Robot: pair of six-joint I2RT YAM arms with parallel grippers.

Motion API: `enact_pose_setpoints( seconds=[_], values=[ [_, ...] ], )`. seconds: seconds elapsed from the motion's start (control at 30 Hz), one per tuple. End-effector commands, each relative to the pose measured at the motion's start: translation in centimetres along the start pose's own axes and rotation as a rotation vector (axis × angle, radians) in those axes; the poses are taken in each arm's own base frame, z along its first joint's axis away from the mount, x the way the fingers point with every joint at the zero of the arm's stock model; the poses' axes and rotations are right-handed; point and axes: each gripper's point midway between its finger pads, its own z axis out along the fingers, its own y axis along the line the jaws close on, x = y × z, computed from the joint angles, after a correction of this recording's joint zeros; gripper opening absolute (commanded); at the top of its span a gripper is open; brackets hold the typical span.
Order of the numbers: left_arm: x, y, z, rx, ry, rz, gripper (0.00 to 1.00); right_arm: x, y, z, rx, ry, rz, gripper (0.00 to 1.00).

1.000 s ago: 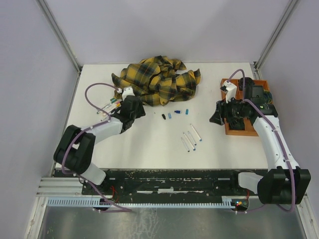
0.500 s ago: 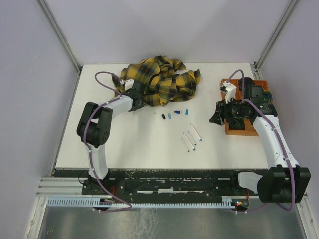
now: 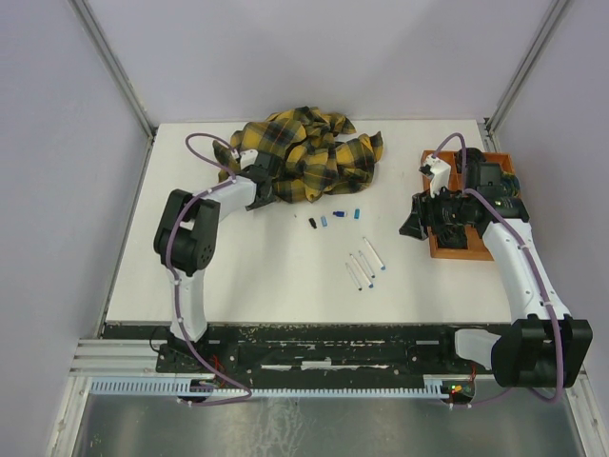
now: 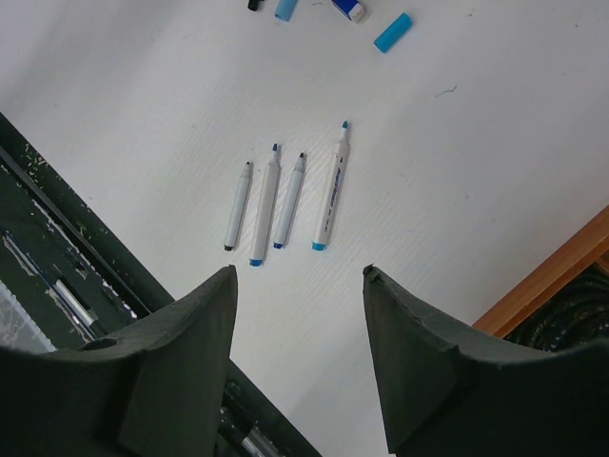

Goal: Open the pen caps
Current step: Pick up the pen from the center of the board.

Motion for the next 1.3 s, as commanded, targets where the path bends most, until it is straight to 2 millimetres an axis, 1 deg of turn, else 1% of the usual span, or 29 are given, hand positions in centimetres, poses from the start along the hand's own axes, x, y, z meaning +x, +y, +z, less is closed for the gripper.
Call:
enact_pose_setpoints(
  seconds=[0.0,0.13,0.23,0.33,0.37,0.43,0.5,0.6,0.8,0.87,0.9,0.93,0.97,1.1,1.2,1.27],
  values=[
    [-1.1,0.4,-0.1,-0.033,-0.024,-0.050,0.50,-0.5,0.1,-0.1,-0.014,-0.022,-0.021,0.63],
    [-0.7,0.9,-0.8,-0.032,-0.018,-0.056,0.34,-0.5,0.1,-0.1,-0.016,-0.023,-0.022,0.63],
    [-0.1,1.4,-1.2,-0.024,-0.009,-0.059,0.29,-0.5,0.1,-0.1,-0.016,-0.025,-0.021,0.63],
    [0.5,1.5,-1.9,0.011,-0.005,-0.064,0.17,-0.5,0.2,-0.1,-0.019,-0.025,-0.020,0.64],
    [1.1,1.6,-2.0,0.027,0.006,-0.060,0.14,-0.5,0.2,-0.1,-0.018,-0.025,-0.020,0.64],
    [1.7,1.8,-2.4,0.054,0.010,-0.056,0.11,-0.5,0.3,-0.1,-0.020,-0.026,-0.022,0.64],
    [2.5,2.2,-3.0,0.073,0.016,-0.054,0.09,-0.6,0.3,-0.2,-0.020,-0.028,-0.023,0.64],
    [4.2,2.9,-4.1,0.115,0.031,-0.056,0.08,-0.6,0.3,-0.2,-0.021,-0.028,-0.024,0.64],
    [8.2,3.9,-7.1,0.160,0.046,-0.005,0.09,-0.6,0.4,-0.1,-0.030,-0.028,-0.021,0.64],
    [9.4,4.4,-7.9,0.160,0.050,0.034,0.13,-0.6,0.4,-0.1,-0.033,-0.027,-0.019,0.64],
    [9.8,4.5,-8.3,0.161,0.051,0.048,0.18,-0.6,0.5,-0.1,-0.033,-0.029,-0.020,0.64],
    [10.2,4.7,-8.5,0.159,0.054,0.063,0.20,-0.6,0.5,-0.1,-0.035,-0.028,-0.019,0.64],
    [10.6,5.0,-8.6,0.149,0.057,0.074,0.24,-0.7,0.5,-0.1,-0.036,-0.029,-0.020,0.64],
    [11.1,6.2,-8.1,0.092,0.064,0.108,0.31,-0.6,0.6,0.0,-0.043,-0.027,-0.016,0.64],
    [11.0,6.2,-7.7,0.071,0.069,0.131,0.35,-0.6,0.5,-0.1,-0.041,-0.026,-0.015,0.64],
    [11.1,6.2,-7.2,0.048,0.078,0.153,0.36,-0.6,0.5,-0.1,-0.041,-0.027,-0.018,0.64]
  ],
)
